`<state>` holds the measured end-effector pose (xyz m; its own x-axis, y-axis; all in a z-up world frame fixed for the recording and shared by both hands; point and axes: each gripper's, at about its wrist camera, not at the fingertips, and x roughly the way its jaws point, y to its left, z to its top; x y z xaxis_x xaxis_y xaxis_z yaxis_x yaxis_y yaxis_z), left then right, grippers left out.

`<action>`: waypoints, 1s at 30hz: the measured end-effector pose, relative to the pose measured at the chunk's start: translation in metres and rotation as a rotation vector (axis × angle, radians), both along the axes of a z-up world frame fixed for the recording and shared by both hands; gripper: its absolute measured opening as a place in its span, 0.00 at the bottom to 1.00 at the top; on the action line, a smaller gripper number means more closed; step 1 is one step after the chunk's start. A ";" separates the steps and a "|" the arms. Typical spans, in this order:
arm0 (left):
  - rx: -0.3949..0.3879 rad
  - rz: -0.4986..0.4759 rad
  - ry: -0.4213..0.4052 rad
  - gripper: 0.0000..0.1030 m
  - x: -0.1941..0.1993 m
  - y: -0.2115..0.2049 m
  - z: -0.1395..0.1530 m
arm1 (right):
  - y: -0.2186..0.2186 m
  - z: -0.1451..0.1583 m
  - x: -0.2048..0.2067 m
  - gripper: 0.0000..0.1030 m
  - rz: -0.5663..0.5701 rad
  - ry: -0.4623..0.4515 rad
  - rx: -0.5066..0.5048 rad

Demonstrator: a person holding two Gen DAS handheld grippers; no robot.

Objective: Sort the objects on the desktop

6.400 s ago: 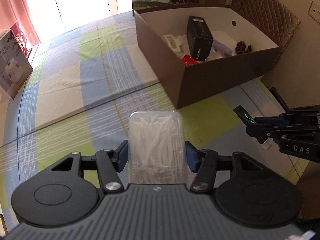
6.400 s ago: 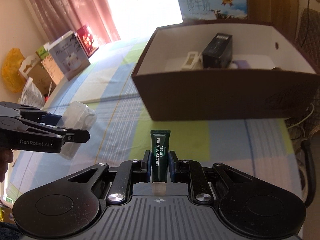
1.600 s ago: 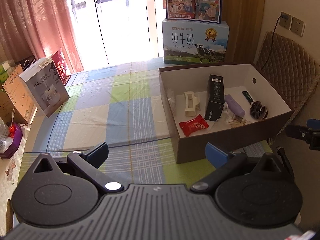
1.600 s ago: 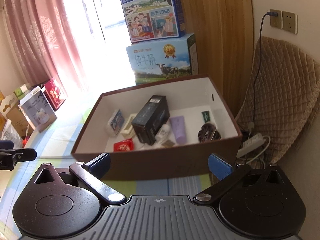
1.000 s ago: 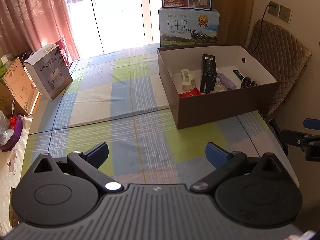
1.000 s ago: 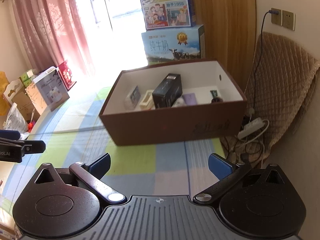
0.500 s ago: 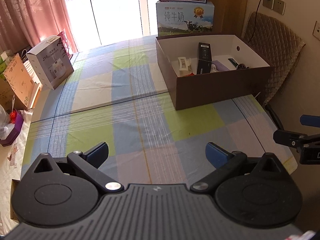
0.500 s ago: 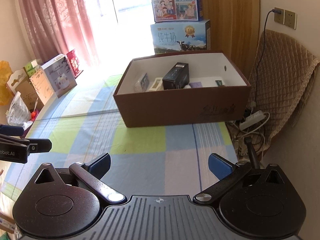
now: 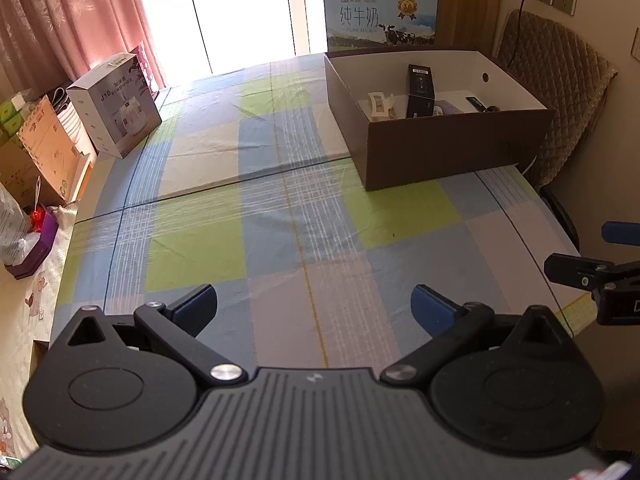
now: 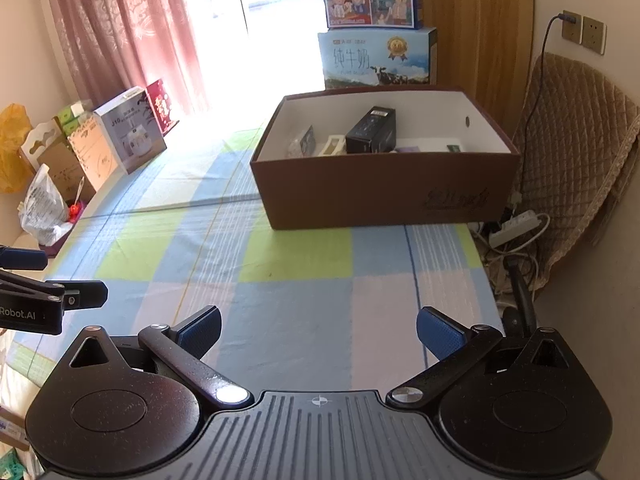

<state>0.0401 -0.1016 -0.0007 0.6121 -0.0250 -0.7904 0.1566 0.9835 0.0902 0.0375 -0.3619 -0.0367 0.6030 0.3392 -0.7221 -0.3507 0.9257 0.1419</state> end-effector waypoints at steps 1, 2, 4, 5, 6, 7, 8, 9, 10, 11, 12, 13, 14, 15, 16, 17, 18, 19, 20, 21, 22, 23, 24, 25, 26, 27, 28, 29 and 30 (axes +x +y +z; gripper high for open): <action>0.001 0.001 0.003 0.99 -0.001 0.001 -0.001 | 0.001 -0.001 -0.001 0.98 0.001 0.004 -0.002; 0.001 0.002 0.005 0.99 -0.002 0.003 -0.002 | 0.002 -0.002 -0.002 0.98 0.002 0.007 -0.004; 0.002 0.004 0.010 0.99 -0.004 0.005 -0.003 | 0.005 -0.004 -0.003 0.98 0.005 0.015 -0.007; 0.003 0.005 0.012 0.99 -0.005 0.006 -0.004 | 0.006 -0.006 -0.004 0.98 0.006 0.019 -0.008; 0.004 0.006 0.014 0.99 -0.006 0.007 -0.004 | 0.006 -0.006 -0.005 0.98 0.008 0.022 -0.009; 0.005 0.006 0.016 0.99 -0.007 0.008 -0.005 | 0.007 -0.007 -0.006 0.98 0.010 0.025 -0.010; 0.006 0.006 0.017 0.99 -0.008 0.008 -0.006 | 0.008 -0.008 -0.007 0.98 0.011 0.028 -0.011; 0.008 0.007 0.018 0.99 -0.009 0.009 -0.007 | 0.010 -0.009 -0.008 0.98 0.012 0.030 -0.011; 0.010 0.007 0.021 0.99 -0.009 0.009 -0.008 | 0.010 -0.010 -0.009 0.98 0.013 0.033 -0.013; 0.011 0.007 0.023 0.99 -0.010 0.010 -0.008 | 0.011 -0.011 -0.009 0.98 0.014 0.036 -0.014; 0.010 0.007 0.025 0.99 -0.011 0.010 -0.009 | 0.012 -0.012 -0.010 0.98 0.014 0.038 -0.016; 0.010 0.007 0.026 0.99 -0.011 0.011 -0.009 | 0.013 -0.013 -0.011 0.98 0.015 0.041 -0.016; 0.011 0.007 0.028 0.99 -0.012 0.011 -0.010 | 0.013 -0.013 -0.011 0.98 0.015 0.043 -0.017; 0.012 0.008 0.030 0.99 -0.012 0.011 -0.010 | 0.014 -0.014 -0.011 0.98 0.015 0.046 -0.018; 0.013 0.007 0.030 0.99 -0.012 0.012 -0.011 | 0.014 -0.014 -0.012 0.98 0.016 0.048 -0.019; 0.013 0.008 0.032 0.99 -0.012 0.012 -0.011 | 0.015 -0.015 -0.012 0.98 0.016 0.049 -0.019; 0.013 0.008 0.033 0.99 -0.012 0.013 -0.012 | 0.015 -0.015 -0.012 0.98 0.016 0.051 -0.020; 0.013 0.008 0.034 0.99 -0.012 0.013 -0.012 | 0.015 -0.016 -0.012 0.98 0.016 0.053 -0.021; 0.013 0.008 0.036 0.99 -0.012 0.013 -0.013 | 0.015 -0.016 -0.013 0.98 0.015 0.055 -0.021; 0.013 0.008 0.037 0.99 -0.012 0.013 -0.013 | 0.016 -0.017 -0.013 0.98 0.015 0.057 -0.022; 0.013 0.007 0.038 0.99 -0.012 0.013 -0.013 | 0.016 -0.018 -0.013 0.98 0.016 0.060 -0.022; 0.013 0.006 0.040 0.99 -0.011 0.013 -0.014 | 0.016 -0.018 -0.013 0.98 0.016 0.063 -0.023; 0.013 0.006 0.042 0.99 -0.011 0.013 -0.015 | 0.017 -0.019 -0.013 0.98 0.016 0.066 -0.024; 0.013 0.006 0.043 0.99 -0.011 0.013 -0.015 | 0.017 -0.019 -0.013 0.98 0.016 0.068 -0.024; 0.013 0.005 0.045 0.99 -0.011 0.013 -0.016 | 0.017 -0.020 -0.013 0.98 0.017 0.070 -0.024; 0.014 0.005 0.046 0.99 -0.010 0.012 -0.016 | 0.017 -0.020 -0.013 0.98 0.018 0.071 -0.024; 0.014 0.005 0.047 0.99 -0.009 0.012 -0.016 | 0.018 -0.020 -0.013 0.98 0.017 0.073 -0.025; 0.013 0.005 0.048 0.99 -0.008 0.012 -0.017 | 0.018 -0.020 -0.013 0.98 0.017 0.073 -0.025; 0.013 0.006 0.049 0.99 -0.008 0.012 -0.017 | 0.018 -0.021 -0.012 0.98 0.018 0.075 -0.026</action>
